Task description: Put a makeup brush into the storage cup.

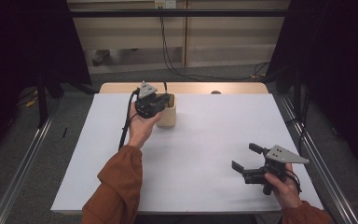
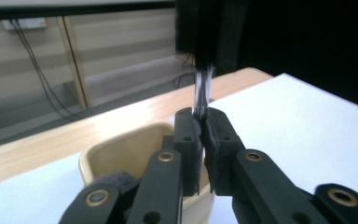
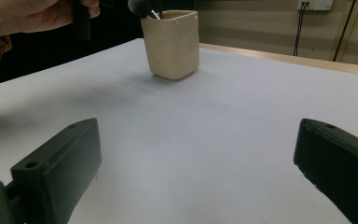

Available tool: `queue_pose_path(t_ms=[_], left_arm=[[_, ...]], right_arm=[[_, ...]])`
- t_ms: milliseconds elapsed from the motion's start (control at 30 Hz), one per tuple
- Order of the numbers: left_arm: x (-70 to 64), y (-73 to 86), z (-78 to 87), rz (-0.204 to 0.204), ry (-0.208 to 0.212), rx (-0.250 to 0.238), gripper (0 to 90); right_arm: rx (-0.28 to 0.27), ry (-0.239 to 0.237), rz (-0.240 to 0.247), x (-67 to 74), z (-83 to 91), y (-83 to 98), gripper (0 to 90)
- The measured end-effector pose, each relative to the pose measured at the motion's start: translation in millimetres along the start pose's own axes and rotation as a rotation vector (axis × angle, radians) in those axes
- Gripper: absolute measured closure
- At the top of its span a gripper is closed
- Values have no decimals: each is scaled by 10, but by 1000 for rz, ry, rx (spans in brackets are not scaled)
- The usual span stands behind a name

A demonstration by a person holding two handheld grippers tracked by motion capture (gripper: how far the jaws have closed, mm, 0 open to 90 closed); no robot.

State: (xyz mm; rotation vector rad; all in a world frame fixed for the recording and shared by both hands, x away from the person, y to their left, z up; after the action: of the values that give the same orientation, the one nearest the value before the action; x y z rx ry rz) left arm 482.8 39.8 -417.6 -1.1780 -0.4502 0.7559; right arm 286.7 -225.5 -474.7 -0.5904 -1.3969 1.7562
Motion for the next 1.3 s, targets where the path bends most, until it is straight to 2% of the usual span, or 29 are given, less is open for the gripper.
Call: queue_pose_path(t_ms=[133, 200, 333, 400, 500, 700, 767, 800, 867, 1067, 1133, 1300], left_arm=[[44, 28, -16, 4, -11, 9, 828], [47, 28, -8, 9, 0, 2, 804], [71, 21, 9, 9, -5, -12, 741], [66, 17, 10, 2, 0, -15, 655], [71, 14, 11, 7, 0, -18, 597], [96, -5, 18, 3, -30, -34, 440], [102, -1, 17, 9, -16, -34, 394], [117, 3, 16, 2, -26, -31, 364], [127, 8, 10, 15, -21, -33, 273], [144, -16, 27, 11, -21, -49, 140], [155, -15, 35, 31, -23, -47, 75], [154, 3, 73, 55, -1, -60, 19]], right_arm=[[1, -1, 0, 3, -1, -1, 4], [0, -3, 3, 6, 3, -2, 4], [0, -1, -1, -2, 1, 0, 4], [0, -3, 2, 1, 2, -2, 4], [-1, -2, 2, 0, 0, -5, 4], [-2, -1, 1, -12, -3, -4, 4], [-3, 0, -4, -15, -2, -5, 4], [-1, 1, -2, -20, 0, -3, 4], [-3, 2, -5, -33, 3, -2, 4], [-7, 9, -8, -70, 8, -5, 5], [-10, 10, -6, -71, 3, -10, 6], [-6, 6, -9, -72, -18, -5, 6]])
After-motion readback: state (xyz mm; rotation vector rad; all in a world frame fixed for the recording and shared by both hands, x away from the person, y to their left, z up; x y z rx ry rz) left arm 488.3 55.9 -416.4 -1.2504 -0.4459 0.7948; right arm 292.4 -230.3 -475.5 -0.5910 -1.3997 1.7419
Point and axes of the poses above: each handheld gripper's, and its own axes: z roughly backward along the jaws, y roughly out of its underside, x roughly to its left, the point moved 8 cm from there along -z, roughly forward along the jaws, and after that the axes turned 2 degrees about y, right-handed, at the moved point
